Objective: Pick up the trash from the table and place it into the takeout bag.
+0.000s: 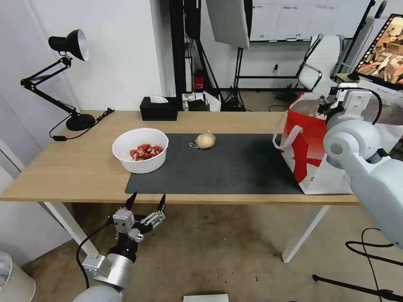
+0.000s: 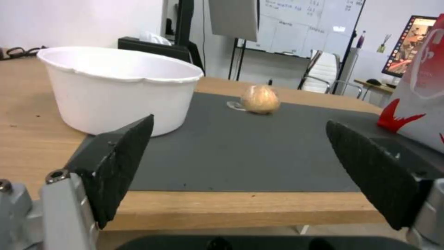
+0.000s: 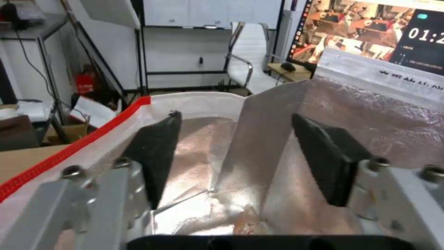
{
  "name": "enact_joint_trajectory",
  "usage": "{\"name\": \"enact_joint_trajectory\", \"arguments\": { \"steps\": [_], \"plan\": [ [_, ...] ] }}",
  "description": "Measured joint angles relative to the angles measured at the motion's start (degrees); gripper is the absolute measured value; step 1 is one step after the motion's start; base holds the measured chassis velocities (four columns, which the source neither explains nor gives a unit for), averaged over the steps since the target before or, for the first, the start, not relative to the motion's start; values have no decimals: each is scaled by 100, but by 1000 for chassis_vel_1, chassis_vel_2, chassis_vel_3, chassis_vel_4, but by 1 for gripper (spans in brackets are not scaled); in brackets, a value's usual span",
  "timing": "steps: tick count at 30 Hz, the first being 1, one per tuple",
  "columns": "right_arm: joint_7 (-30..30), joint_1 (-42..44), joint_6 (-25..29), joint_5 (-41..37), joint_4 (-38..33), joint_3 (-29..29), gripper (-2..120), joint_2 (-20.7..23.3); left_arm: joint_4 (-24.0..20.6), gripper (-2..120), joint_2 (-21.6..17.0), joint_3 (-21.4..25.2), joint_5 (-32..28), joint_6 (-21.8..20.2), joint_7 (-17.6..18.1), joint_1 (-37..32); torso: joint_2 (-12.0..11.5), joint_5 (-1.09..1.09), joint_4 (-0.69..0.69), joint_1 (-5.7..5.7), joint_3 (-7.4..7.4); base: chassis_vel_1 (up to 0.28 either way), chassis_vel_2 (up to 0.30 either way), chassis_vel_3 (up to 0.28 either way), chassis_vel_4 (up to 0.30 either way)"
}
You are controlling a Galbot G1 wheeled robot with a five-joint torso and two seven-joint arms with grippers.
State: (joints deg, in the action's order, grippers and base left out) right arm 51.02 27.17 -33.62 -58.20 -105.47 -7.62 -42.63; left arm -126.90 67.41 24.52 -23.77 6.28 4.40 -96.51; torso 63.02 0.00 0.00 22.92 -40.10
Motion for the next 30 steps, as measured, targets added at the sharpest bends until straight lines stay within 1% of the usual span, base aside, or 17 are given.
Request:
{"name": "enact_joint_trajectory", "arguments": {
  "steps": [2,3,6,7,9,10,11,13,15,18,19,21,23,24,26,27,30],
  "plan": [
    [-150,0,100,0,-26,0,80,11,-6,100,0,2,-3,-1,1,0,0,0,0,0,0,0,0,0,0],
    [-150,0,100,0,-26,0,80,11,-6,100,0,2,-3,-1,1,0,0,0,0,0,0,0,0,0,0],
    [-1036,82,918,17,-188,-31,94,39,-42,100,3,3,-23,-2,2,19,0,0,0,0,0,0,0,0,0],
    [-1036,82,918,17,-188,-31,94,39,-42,100,3,3,-23,-2,2,19,0,0,0,0,0,0,0,0,0],
    [-1840,225,1566,24,-350,-98,99,51,-78,100,-4,3,-40,-5,2,36,0,-1,1,0,0,0,0,0,0],
    [-2136,306,1768,24,-420,-122,100,61,-95,100,-8,3,-49,-5,2,40,0,-1,1,0,0,0,0,0,0],
    [-2136,306,1768,24,-420,-122,100,61,-95,100,-8,3,-49,-5,2,40,0,-1,1,0,0,0,0,0,0],
    [-2815,591,2103,20,-570,-213,100,108,-110,100,-15,7,-57,-7,2,43,0,-1,1,0,0,0,0,0,0],
    [-2919,651,2135,18,-599,-229,100,119,-112,100,-16,7,-57,-7,2,44,0,-1,1,0,0,0,0,0,0],
    [-3803,1488,2460,22,-915,-466,100,250,-145,100,-5,12,-59,-8,1,28,0,0,-1,0,0,0,0,0,0],
    [-3803,1488,2460,22,-915,-466,100,250,-145,100,-5,12,-59,-8,1,28,0,0,-1,0,0,0,0,0,0],
    [-4126,2038,2723,177,-1156,-580,100,303,-148,100,20,12,-52,-6,-4,32,0,0,-1,0,0,0,0,0,0],
    [-4220,2542,2915,422,-1339,-703,100,248,-151,100,55,20,-37,2,-10,12,0,-1,0,0,0,0,0,0,0],
    [-4220,2542,2915,422,-1339,-703,100,248,-151,100,55,20,-37,2,-10,12,0,-1,0,0,0,0,0,0,0],
    [-4265,3205,3097,782,-1526,-856,100,81,-175,100,99,46,-16,16,-14,-36,0,-1,1,0,0,0,0,0,0],
    [-4265,3205,3097,782,-1526,-856,100,81,-175,100,99,46,-16,16,-14,-36,0,-1,1,0,0,0,0,0,0],
    [-4352,4330,3463,1533,-1662,-1126,100,-281,-197,100,150,82,47,56,-18,-127,1,0,1,0,0,0,0,0,0]
  ]
}}
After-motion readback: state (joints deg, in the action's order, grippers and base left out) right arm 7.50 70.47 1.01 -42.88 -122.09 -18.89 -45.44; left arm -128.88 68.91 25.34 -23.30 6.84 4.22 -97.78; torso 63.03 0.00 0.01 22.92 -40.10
